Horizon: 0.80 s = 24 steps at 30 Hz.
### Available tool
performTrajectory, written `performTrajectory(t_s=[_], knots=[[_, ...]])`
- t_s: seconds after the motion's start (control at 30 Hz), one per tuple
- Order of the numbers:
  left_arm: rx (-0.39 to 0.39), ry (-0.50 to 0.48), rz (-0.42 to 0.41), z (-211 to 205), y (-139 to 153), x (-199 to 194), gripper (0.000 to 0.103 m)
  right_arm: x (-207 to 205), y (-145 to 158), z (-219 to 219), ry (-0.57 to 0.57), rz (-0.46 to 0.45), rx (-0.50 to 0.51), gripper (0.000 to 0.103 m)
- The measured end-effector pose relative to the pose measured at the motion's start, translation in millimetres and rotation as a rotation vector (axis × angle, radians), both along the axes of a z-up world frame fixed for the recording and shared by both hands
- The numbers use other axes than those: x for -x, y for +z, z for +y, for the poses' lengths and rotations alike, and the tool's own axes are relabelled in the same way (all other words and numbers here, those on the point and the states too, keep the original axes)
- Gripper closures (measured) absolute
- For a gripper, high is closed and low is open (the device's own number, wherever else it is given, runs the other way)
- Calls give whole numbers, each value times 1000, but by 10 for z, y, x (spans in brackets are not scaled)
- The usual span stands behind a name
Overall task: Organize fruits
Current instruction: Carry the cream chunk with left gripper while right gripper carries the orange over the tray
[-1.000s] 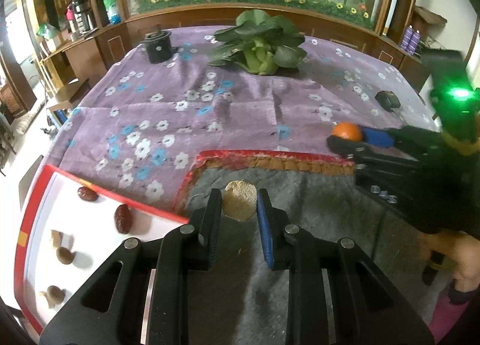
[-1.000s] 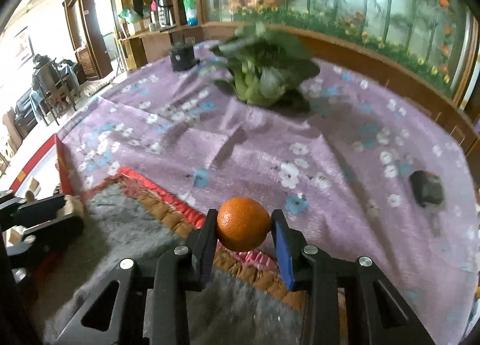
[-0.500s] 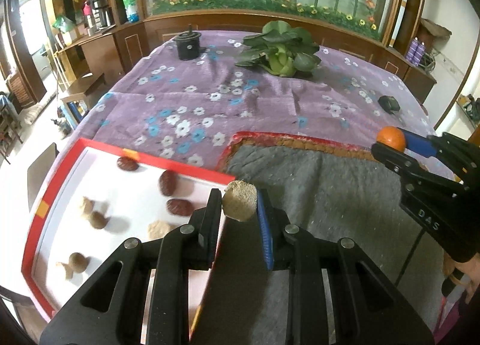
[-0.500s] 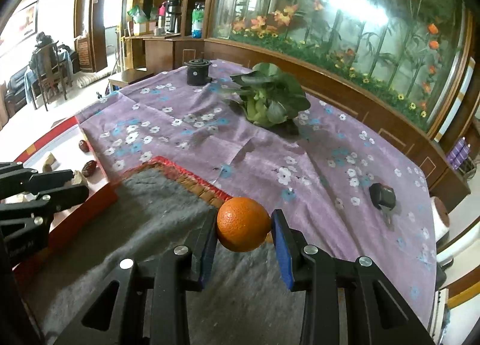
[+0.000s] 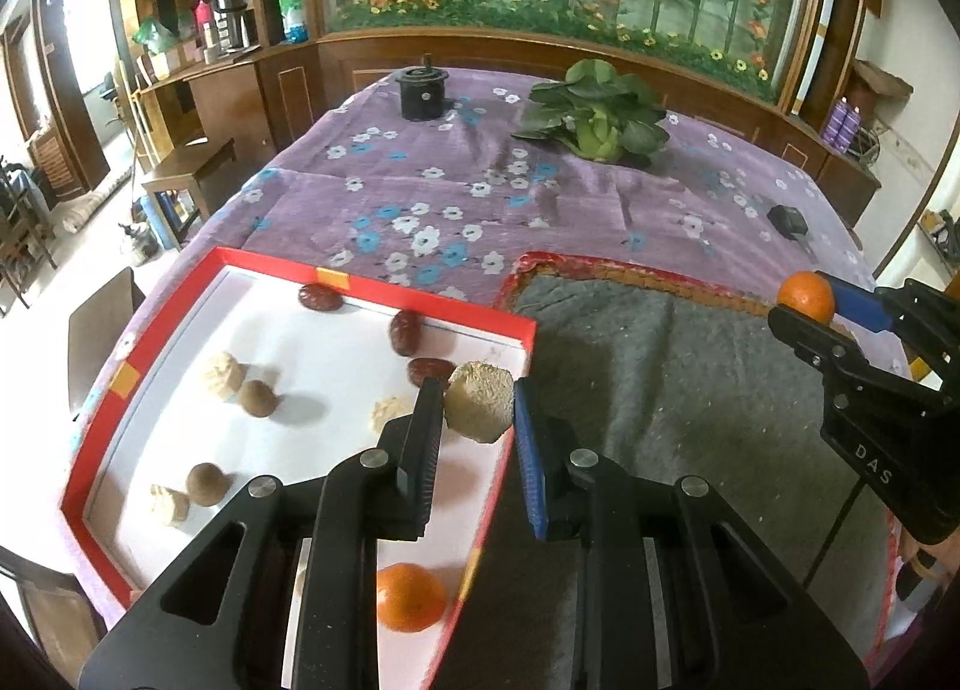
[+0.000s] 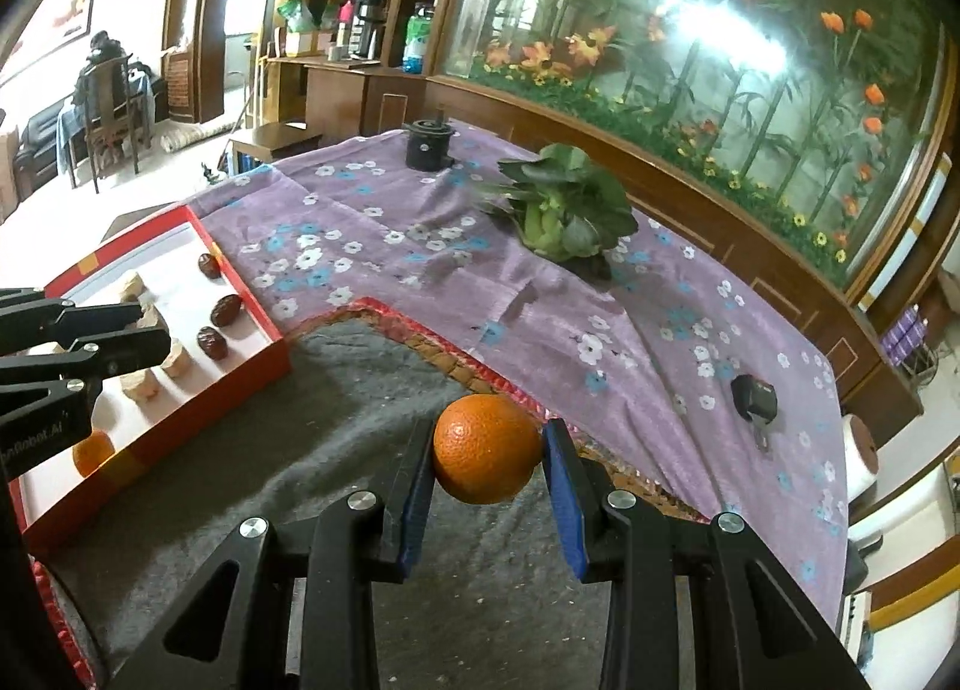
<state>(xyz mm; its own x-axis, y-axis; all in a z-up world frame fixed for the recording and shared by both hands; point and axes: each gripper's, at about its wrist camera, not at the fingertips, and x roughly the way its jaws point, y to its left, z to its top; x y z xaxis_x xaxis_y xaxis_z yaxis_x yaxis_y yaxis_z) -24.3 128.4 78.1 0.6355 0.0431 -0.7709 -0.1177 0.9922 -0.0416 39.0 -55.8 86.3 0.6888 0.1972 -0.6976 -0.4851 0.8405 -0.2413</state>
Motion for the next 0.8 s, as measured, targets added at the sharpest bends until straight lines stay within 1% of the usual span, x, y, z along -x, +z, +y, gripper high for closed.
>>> performTrajectory(t_s=[0.13,0.33,0.6,0.7,0.73,0.8], knots=[[0,21,-2,122,4,71,80,45,38,110,18,-4,-7,68],[-5,81,4,426,-30,204,80,110,30,428,90,21,-24,68],[-21,154,34,776,-183,330,80,58,-99,967,226,156,-140,68],[-7,173,45,888,-248,322,80,58,-207,1154,266,206,-154,68],[-1,179,47,917,-262,310,80,57,-263,1216,276,225,-152,68],[9,188,47,965,-282,270,80,58,-334,1295,276,234,-127,68]])
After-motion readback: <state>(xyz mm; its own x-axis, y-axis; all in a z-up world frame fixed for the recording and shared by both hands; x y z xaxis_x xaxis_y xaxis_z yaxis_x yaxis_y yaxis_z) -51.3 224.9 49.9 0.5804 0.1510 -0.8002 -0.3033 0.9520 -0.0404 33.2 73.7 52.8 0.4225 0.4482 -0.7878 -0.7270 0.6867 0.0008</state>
